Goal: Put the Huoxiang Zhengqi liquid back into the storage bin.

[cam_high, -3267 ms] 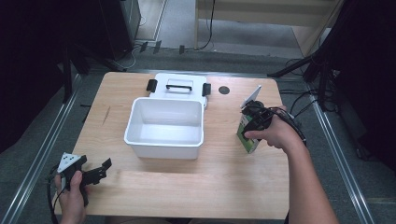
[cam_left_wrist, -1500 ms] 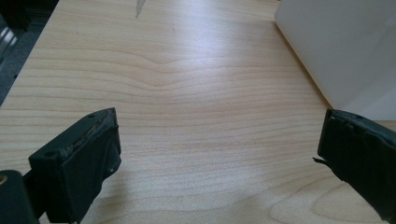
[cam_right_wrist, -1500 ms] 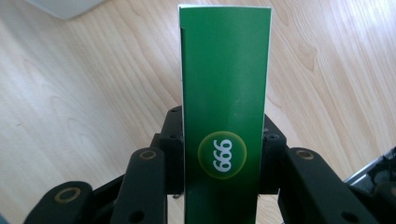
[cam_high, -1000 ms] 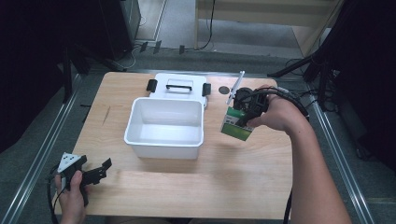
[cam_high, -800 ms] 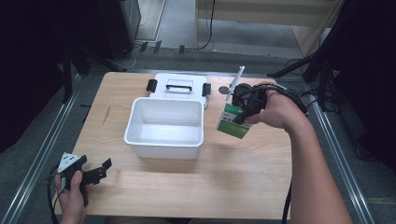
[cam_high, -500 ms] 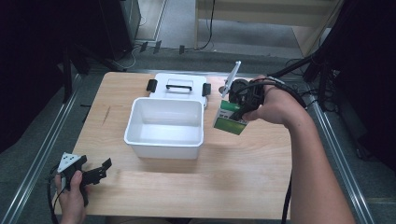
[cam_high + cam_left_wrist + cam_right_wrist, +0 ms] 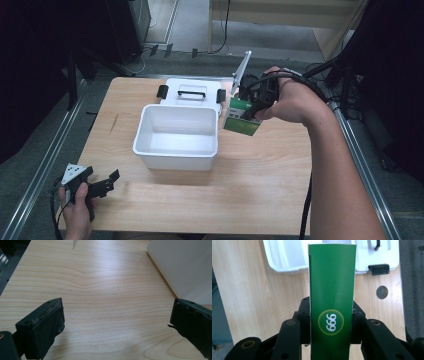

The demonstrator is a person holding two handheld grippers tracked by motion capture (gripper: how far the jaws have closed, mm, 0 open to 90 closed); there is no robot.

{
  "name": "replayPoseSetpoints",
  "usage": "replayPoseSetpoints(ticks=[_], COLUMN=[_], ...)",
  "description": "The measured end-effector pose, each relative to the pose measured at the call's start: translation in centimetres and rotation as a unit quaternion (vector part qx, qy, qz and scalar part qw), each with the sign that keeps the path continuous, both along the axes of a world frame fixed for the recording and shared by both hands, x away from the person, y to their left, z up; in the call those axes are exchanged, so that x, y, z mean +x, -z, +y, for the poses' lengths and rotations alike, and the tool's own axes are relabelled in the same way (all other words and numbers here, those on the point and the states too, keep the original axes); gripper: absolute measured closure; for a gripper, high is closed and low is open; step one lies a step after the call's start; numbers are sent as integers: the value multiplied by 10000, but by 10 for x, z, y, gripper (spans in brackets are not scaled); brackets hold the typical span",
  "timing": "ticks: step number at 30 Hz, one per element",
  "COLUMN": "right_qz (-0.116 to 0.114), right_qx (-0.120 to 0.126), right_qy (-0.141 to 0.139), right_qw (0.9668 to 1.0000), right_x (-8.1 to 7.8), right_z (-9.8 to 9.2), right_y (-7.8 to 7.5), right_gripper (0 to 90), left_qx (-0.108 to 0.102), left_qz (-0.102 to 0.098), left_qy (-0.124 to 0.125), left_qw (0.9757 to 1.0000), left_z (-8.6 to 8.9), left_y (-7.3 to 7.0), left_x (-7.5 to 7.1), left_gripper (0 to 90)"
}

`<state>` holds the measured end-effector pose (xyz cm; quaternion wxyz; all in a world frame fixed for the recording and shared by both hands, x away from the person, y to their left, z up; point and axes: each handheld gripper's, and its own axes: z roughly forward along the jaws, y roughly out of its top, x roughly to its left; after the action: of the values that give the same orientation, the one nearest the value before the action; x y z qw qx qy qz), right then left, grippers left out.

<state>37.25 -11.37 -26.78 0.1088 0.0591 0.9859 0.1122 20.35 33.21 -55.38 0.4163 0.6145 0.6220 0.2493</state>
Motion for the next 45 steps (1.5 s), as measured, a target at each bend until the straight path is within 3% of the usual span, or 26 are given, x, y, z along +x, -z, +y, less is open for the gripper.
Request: replayPoseSetpoints(ticks=[11, 28, 45], right_qz=[5, 37, 107], right_qx=[125, 148, 70], right_qy=[-183, -514, -763], right_qw=[9998, 9986, 9970], right_x=[-2, 1, 5], right_z=[30, 73, 100], right_y=[-11, -6, 8], right_gripper=[645, 645, 644], left_qx=[-16, -13, -20], left_qz=[-6, 7, 13], left_qy=[-7, -10, -9], left_qw=[10000, 10000, 10000], left_z=[0, 0, 0], left_y=[0, 0, 0], left_x=[0, 0, 0], left_gripper=[3, 3, 3])
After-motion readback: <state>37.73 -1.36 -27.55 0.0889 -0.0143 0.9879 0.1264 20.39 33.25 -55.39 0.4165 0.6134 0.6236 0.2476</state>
